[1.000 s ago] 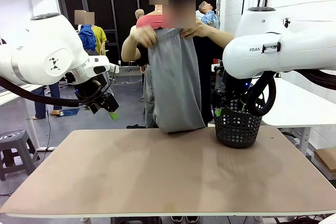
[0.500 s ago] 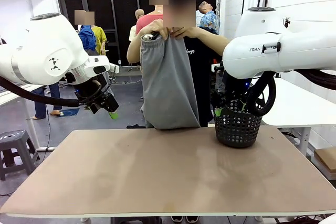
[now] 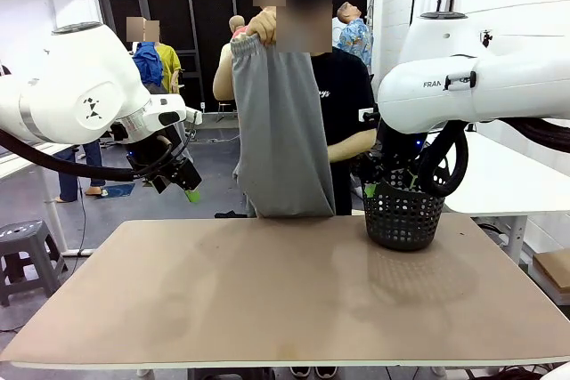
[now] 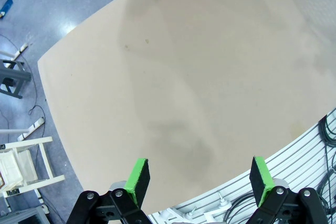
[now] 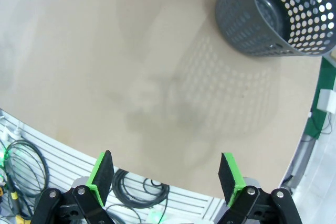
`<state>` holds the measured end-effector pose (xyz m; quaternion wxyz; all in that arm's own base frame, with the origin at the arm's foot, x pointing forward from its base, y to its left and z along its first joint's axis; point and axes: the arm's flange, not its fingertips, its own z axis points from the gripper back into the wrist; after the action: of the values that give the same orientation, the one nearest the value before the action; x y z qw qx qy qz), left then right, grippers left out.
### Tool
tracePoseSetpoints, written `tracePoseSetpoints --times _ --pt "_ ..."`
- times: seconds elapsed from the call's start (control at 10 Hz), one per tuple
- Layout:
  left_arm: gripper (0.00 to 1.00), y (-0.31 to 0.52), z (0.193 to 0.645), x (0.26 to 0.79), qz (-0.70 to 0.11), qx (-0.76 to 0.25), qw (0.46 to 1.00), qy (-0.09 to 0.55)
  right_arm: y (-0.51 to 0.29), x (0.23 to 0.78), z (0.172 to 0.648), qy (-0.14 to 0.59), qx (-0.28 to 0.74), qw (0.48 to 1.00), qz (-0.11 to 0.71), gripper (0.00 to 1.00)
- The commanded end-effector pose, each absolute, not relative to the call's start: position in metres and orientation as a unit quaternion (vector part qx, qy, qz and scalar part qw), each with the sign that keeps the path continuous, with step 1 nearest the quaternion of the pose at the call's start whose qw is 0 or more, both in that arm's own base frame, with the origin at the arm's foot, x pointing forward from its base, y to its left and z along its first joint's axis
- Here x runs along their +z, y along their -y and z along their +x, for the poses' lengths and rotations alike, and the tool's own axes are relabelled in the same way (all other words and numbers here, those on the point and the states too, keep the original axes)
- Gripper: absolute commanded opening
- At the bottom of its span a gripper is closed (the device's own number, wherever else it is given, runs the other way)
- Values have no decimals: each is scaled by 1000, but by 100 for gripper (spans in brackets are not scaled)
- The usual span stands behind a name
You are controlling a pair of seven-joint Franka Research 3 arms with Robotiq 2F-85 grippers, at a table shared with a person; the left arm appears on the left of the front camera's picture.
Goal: Fold the training pants.
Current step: Grab both ends of the Training pants handed by a person.
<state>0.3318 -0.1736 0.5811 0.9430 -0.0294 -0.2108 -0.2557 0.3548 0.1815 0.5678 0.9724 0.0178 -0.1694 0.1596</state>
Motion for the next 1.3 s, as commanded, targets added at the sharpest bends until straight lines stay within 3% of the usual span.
tracePoseSetpoints --times 0.0,1.2 --pt "100 172 334 582 -30 -259 941 213 -181 568 355 168 164 972 17 100" --pt "100 172 334 582 -30 -259 941 213 -181 568 355 168 164 972 17 100"
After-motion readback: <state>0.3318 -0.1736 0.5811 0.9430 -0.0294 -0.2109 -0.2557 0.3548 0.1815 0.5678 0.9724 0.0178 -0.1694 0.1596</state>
